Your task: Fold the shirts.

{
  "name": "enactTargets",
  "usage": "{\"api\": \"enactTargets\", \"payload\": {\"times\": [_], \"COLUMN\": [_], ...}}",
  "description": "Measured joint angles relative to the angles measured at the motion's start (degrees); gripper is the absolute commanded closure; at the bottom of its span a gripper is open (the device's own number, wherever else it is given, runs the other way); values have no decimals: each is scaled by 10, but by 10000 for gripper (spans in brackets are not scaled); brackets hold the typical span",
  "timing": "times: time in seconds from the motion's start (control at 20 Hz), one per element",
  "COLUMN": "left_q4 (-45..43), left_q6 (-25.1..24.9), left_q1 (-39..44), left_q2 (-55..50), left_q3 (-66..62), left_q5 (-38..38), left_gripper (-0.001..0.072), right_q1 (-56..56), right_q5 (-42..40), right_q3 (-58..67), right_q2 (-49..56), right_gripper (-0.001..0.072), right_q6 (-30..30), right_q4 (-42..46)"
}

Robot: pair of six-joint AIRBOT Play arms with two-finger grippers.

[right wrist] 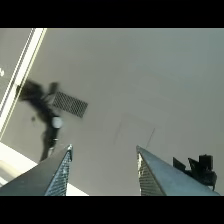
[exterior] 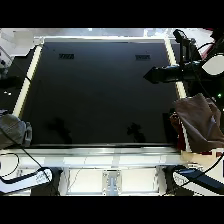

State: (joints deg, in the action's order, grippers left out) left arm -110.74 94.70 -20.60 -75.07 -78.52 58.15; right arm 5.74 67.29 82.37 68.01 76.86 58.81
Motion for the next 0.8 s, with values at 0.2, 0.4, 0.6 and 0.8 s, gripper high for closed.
{"api": "enactTargets", "payload": {"times": [0.2, 0.4, 0.6, 0.8], "left_q4": [12, 77, 96, 90], "left_q6": [19, -49, -122, -170], "left_q1": [-175, -298, -343, -354], "left_q2": [-18, -60, -112, -151], "left_q3": [0, 1, 1, 1], "left_q5": [5, 23, 41, 39], "left_gripper": [1, 1, 1, 1], "right_q1": [0, 0, 0, 0], "right_q5": [-23, -45, -54, -64], "right_q3": [0, 0, 0, 0], "right_q2": [0, 0, 0, 0], "right_gripper": [268, 268, 268, 268], "right_q6": [0, 3, 10, 21], "right_q4": [-1, -1, -1, -1]}}
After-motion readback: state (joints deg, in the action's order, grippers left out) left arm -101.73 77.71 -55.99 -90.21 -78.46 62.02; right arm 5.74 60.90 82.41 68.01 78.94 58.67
